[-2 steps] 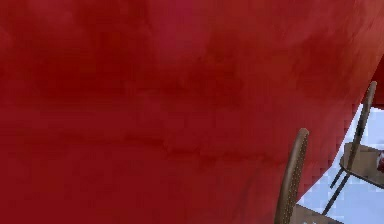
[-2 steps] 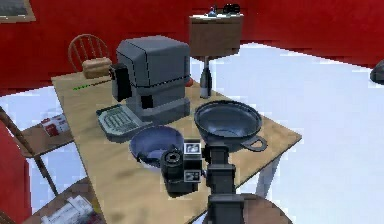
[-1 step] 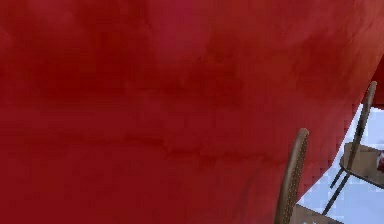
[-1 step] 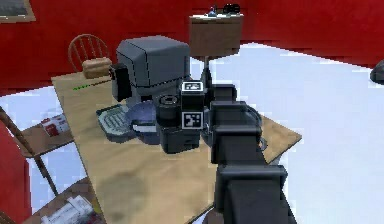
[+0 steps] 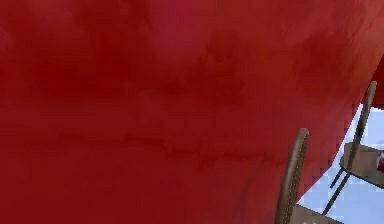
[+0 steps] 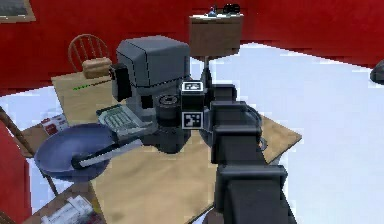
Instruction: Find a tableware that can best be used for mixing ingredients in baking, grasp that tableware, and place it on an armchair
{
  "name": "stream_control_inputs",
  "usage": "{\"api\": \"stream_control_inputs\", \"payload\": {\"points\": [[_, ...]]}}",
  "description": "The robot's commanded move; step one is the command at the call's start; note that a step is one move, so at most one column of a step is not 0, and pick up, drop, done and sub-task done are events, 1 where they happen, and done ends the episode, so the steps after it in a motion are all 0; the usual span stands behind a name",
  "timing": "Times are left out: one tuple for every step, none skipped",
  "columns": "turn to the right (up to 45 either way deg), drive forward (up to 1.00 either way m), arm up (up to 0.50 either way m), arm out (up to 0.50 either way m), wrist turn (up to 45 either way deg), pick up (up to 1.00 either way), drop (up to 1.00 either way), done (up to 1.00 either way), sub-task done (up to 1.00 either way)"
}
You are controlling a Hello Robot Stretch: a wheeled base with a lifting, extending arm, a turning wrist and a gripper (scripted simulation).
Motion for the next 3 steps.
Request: {"api": "stream_control_inputs", "payload": {"points": [[0.0,0.0,0.0,0.0,-45.0,0.0,0.0,0.0,0.0],[0.0,0.0,0.0,0.0,-18.0,0.0,0.0,0.0,0.0],[0.0,0.0,0.0,-0.16,0.0,0.0,0.0,0.0,0.0]]}}
